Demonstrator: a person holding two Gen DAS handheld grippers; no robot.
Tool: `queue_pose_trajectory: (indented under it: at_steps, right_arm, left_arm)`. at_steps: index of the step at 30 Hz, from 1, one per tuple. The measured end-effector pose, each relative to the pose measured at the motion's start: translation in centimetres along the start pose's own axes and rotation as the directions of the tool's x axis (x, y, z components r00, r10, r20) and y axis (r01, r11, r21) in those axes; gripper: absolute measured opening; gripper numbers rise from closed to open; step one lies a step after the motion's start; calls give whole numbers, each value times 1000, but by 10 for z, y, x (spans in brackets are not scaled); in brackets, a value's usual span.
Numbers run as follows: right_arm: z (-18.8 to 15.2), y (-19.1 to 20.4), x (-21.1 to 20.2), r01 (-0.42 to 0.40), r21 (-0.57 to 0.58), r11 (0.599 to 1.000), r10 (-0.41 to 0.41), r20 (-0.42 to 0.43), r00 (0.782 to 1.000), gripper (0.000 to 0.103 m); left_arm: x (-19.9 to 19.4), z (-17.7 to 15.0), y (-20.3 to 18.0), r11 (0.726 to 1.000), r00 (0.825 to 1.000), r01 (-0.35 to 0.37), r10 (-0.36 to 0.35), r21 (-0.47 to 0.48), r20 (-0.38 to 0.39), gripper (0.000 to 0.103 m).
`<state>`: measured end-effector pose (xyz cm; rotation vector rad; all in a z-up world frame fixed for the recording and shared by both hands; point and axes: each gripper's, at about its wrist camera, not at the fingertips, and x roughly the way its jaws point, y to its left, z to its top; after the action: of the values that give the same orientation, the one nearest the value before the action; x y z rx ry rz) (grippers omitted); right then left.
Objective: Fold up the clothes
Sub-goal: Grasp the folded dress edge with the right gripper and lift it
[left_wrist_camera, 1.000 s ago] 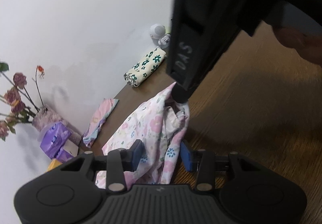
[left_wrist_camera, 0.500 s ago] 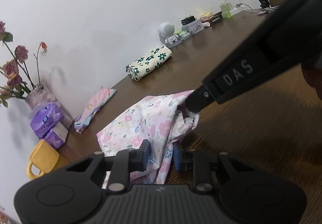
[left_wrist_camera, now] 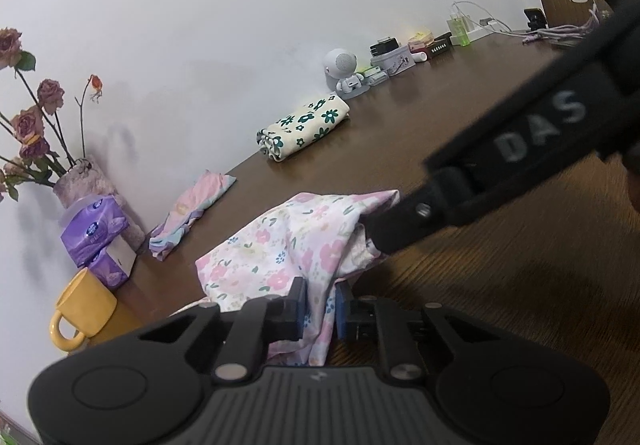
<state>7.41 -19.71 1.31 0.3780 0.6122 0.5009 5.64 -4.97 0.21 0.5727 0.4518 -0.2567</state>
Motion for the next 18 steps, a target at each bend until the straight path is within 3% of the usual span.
queue_pose_trajectory:
  at_steps: [3,8,18]
  right_arm:
    - [-5,-12,2,-63,124,990,64,-7,998,47]
    - [-8,-25,23,-143,323,935,151,0,988,51]
    - [-9,-20,50,-124,393,911,137,-5,991,51]
  left_arm:
    - [0,1,1,1000,1000,2,-2,-12,-1,13]
    - [-1,1,4,999,1000,11,-11,-37,-5,13]
    - [-2,1,16,992,998,56,-57,-109,-11,14]
